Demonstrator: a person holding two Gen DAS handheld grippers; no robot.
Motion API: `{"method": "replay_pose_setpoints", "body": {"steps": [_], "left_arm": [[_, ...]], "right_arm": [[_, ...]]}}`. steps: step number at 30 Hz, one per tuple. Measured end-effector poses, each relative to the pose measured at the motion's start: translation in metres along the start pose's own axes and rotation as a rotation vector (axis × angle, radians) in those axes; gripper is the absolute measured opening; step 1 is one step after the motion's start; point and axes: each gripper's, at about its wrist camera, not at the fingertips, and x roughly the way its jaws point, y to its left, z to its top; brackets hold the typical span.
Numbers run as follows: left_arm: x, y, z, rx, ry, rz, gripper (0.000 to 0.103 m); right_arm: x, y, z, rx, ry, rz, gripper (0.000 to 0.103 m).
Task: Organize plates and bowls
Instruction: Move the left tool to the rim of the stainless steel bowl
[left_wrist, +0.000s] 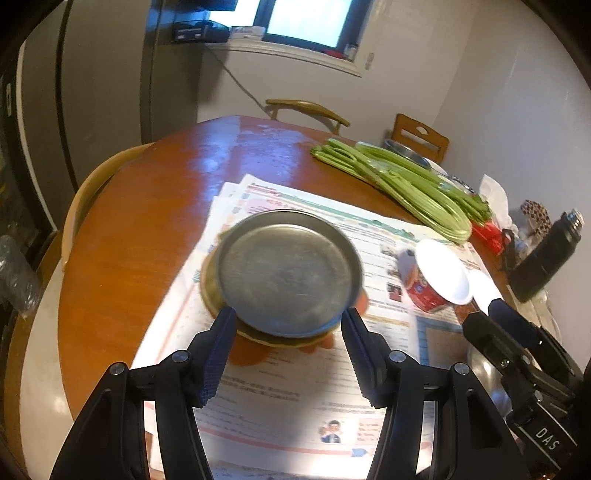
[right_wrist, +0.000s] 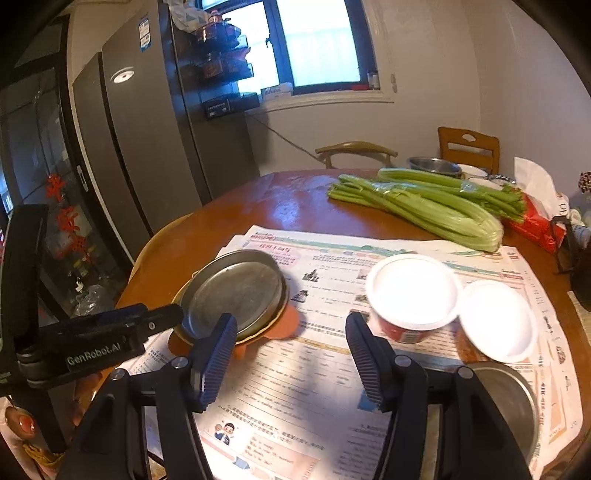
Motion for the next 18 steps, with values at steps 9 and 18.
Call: {"method": "replay_pose_setpoints", "body": {"steps": [9, 18], "left_arm": [[-0.015, -0.032, -0.005, 0.038, -0.017, -0.027, 0.061], [-0.023, -0.065, -0.013, 0.078, -0.01, -0.092, 0.061]], "right_arm": [[-0.041, -0.018, 0.0, 0.011, -0.056, -0.029, 0.061], [-0.075, -0.036, -0.008, 0.021, -0.085, -0.043, 0.062]]}}
